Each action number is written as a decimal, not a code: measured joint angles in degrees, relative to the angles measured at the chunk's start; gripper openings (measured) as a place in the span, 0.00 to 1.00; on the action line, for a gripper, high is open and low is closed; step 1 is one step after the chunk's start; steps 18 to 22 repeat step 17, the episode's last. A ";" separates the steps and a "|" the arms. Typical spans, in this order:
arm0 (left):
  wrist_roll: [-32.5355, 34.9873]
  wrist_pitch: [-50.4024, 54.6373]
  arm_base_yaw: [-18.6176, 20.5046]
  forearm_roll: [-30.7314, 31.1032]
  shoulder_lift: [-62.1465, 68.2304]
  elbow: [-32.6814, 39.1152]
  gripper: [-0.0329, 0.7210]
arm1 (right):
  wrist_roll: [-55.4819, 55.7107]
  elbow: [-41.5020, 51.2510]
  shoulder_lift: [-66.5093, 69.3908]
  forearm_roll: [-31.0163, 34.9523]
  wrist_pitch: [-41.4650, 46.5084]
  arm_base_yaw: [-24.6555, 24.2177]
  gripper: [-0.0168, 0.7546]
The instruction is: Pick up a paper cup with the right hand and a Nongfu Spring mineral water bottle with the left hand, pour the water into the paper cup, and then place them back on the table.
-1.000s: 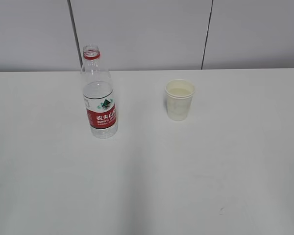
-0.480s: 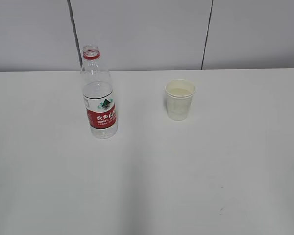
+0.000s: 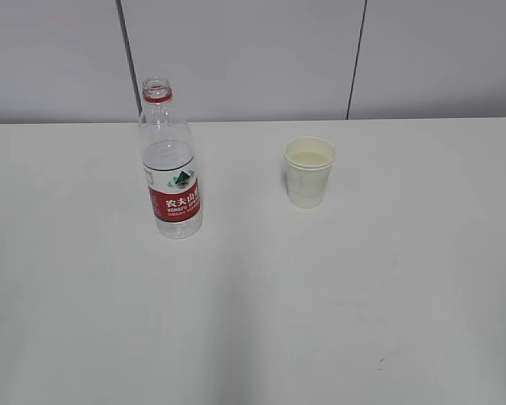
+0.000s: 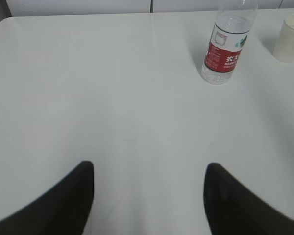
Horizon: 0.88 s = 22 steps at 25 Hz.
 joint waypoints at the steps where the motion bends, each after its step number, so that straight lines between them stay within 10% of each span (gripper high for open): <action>1: 0.00 0.00 0.00 0.00 0.00 0.00 0.62 | 0.00 0.00 0.00 0.00 0.00 0.00 0.78; 22: 0.00 0.00 0.00 0.00 0.00 0.00 0.56 | 0.10 0.00 0.00 -0.09 0.00 0.00 0.78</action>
